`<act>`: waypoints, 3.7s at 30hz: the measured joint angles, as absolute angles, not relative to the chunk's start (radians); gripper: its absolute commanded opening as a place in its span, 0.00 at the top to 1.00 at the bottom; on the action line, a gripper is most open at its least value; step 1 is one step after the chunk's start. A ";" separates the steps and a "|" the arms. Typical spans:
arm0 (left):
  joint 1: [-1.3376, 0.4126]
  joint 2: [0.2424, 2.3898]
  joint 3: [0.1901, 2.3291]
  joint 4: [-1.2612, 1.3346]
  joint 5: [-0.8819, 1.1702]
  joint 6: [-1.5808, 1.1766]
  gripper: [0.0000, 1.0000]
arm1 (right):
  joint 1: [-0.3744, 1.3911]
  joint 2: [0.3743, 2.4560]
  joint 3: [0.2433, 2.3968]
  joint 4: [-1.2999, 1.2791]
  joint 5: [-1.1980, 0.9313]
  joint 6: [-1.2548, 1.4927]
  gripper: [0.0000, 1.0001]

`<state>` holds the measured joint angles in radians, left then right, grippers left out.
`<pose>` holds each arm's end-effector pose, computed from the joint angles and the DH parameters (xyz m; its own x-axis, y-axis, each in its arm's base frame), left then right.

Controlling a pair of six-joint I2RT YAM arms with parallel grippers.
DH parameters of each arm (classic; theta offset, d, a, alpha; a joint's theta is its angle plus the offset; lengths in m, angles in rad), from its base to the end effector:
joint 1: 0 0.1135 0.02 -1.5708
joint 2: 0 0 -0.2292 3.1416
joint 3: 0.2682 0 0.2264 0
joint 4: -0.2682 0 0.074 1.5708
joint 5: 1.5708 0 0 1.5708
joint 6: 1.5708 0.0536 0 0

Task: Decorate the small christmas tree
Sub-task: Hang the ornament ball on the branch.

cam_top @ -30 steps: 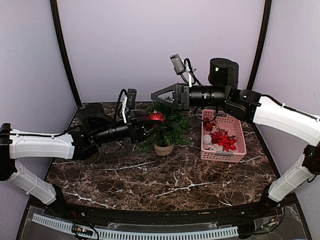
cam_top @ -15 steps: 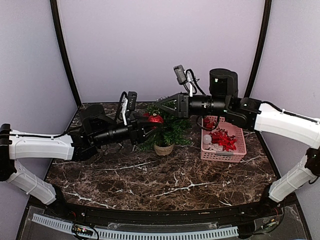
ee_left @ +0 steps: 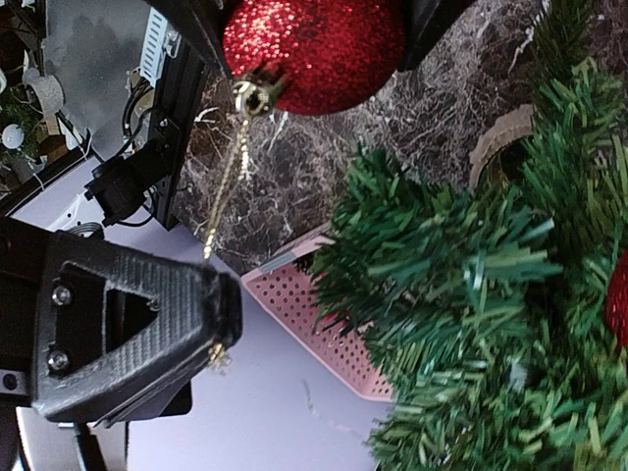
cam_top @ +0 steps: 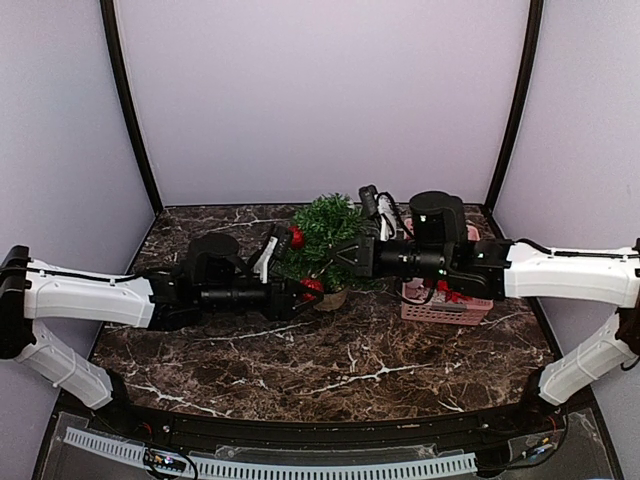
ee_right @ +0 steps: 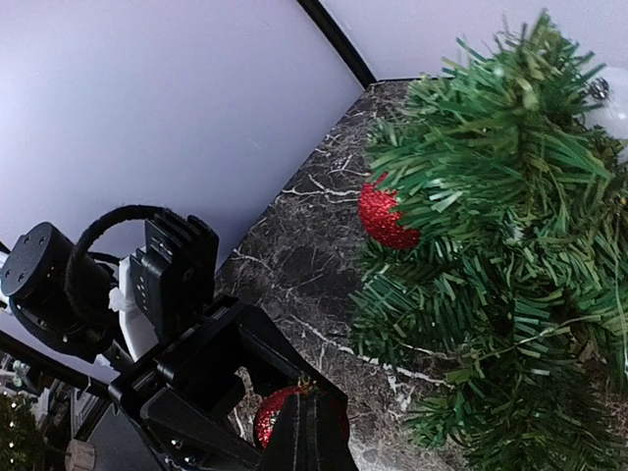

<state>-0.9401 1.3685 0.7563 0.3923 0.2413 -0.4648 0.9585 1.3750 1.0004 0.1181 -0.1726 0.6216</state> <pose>0.1725 -0.2580 0.2342 -0.5281 -0.0148 -0.8490 0.7663 0.4225 -0.4840 0.1782 0.2698 0.2821 -0.6436 0.0818 -0.7610 -0.6481 0.4707 0.5987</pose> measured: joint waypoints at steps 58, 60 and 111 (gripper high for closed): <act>-0.948 1.574 0.872 0.273 0.313 -0.546 0.61 | 1.080 1.379 0.921 0.104 0.212 0.775 1.00; -0.947 1.579 0.878 0.274 0.313 -0.546 0.61 | 1.080 1.379 0.921 0.104 0.219 0.777 1.00; -0.948 1.637 0.931 0.271 0.222 -0.552 0.62 | 1.080 1.427 0.929 0.087 0.308 0.783 1.00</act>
<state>-0.9478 1.6367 0.9306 0.2714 0.2218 -0.5522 1.0801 1.4265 0.9291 0.0872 0.3077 0.7834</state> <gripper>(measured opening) 0.520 0.006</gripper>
